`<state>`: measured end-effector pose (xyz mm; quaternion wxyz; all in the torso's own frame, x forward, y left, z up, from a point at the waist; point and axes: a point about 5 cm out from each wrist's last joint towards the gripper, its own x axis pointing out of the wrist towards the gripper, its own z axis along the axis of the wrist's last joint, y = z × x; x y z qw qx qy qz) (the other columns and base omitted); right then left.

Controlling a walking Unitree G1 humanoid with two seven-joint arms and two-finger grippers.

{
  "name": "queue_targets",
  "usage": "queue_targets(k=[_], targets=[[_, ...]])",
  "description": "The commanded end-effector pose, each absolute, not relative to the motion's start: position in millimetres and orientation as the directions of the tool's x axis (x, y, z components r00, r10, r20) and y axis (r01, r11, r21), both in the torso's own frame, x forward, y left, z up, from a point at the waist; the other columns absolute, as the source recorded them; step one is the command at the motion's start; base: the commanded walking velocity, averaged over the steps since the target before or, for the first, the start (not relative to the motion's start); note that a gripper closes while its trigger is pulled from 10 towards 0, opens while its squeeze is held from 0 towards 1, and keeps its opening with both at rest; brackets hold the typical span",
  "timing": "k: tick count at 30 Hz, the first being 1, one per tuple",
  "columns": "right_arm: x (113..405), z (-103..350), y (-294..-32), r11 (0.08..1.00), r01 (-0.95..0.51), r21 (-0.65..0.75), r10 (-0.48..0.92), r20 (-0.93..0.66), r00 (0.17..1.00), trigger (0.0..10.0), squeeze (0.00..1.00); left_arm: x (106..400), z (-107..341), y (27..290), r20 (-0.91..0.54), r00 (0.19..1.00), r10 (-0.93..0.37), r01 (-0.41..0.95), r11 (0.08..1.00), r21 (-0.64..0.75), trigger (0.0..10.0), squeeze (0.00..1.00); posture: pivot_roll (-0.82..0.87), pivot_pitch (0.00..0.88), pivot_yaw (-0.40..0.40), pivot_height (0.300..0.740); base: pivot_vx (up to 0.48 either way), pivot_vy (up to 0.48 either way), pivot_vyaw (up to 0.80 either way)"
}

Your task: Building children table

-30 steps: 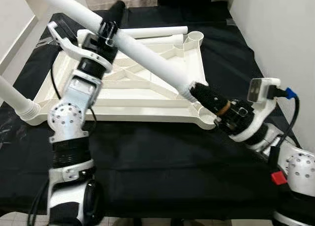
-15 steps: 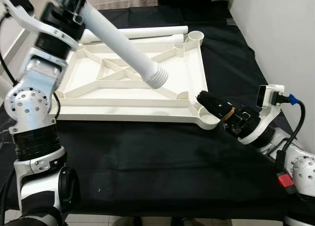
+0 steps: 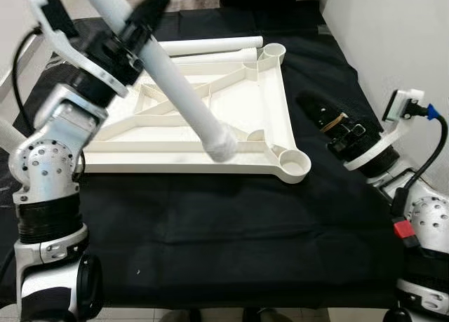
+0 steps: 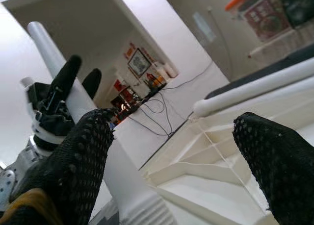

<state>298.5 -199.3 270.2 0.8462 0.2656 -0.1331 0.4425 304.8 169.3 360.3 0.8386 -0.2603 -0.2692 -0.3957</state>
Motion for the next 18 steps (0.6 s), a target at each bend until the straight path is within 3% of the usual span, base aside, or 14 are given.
queue_targets(k=[1, 3, 5, 6, 9, 10, 14, 18], targets=[[283.0, 281.6, -182.3, 0.351, -0.913, 0.208, 0.808, 0.426, 0.408, 10.0, 0.00, 293.2, 362.6, 162.3, 0.636, 0.458, -0.621, 0.863, 0.482, -0.150, 6.5, 0.00, 0.00, 0.252, 0.005, 0.740, 0.000, 0.000, 0.00], [273.5, 285.2, -173.5, 0.271, -0.952, 0.146, 0.871, 0.384, 0.307, 10.0, 0.00, 288.6, 362.5, 156.6, 0.613, 0.409, -0.677, 0.894, 0.431, -0.120, 6.5, 0.00, 0.00, 0.250, 0.005, 0.740, 0.000, 0.000, 0.00], [273.5, 285.2, -173.5, 0.271, -0.952, 0.146, 0.871, 0.384, 0.307, 10.0, 0.00, 288.6, 362.5, 156.6, 0.613, 0.409, -0.677, 0.894, 0.431, -0.120, 6.5, 0.00, 0.00, 0.250, 0.005, 0.740, 0.000, 0.000, 0.00], [271.4, 284.9, -168.6, 0.253, -0.960, 0.117, 0.902, 0.332, 0.278, 10.0, 0.00, 286.9, 361.1, 153.2, 0.573, 0.383, -0.724, 0.906, 0.415, -0.081, 10.0, 0.00, -0.01, 0.247, 0.007, 0.740, 0.000, 0.000, 0.00], [272.0, 282.5, -162.6, 0.250, -0.964, 0.088, 0.930, 0.257, 0.265, 10.0, 0.00, 285.7, 359.5, 150.1, 0.526, 0.358, -0.771, 0.916, 0.398, -0.040, 10.0, 0.00, -0.01, 0.247, 0.007, 0.740, 0.000, 0.000, 0.00], [279.0, 276.3, -155.1, 0.288, -0.955, 0.065, 0.943, 0.157, 0.295, 10.0, 0.00, 285.6, 359.8, 146.6, 0.488, 0.332, -0.807, 0.924, 0.381, 0.002, 10.0, 0.00, -0.01, 0.240, 0.007, 0.740, 0.000, 0.000, 0.00], [284.1, 271.6, -150.2, 0.315, -0.948, 0.048, 0.944, 0.090, 0.319, 10.0, 0.00, 285.3, 360.5, 143.9, 0.465, 0.312, -0.828, 0.929, 0.368, 0.033, 10.0, 0.00, -0.01, 0.238, 0.006, 0.740, 0.000, 0.000, 0.00], [283.0, 266.9, -132.6, 0.274, -0.957, 0.095, 0.959, 0.048, 0.279, 10.0, 0.00, 273.8, 359.2, 122.7, 0.456, 0.160, -0.875, 0.954, 0.256, 0.155, 10.0, 0.00, -0.02, 0.236, 0.002, 0.740, 0.000, 0.000, 0.00]])
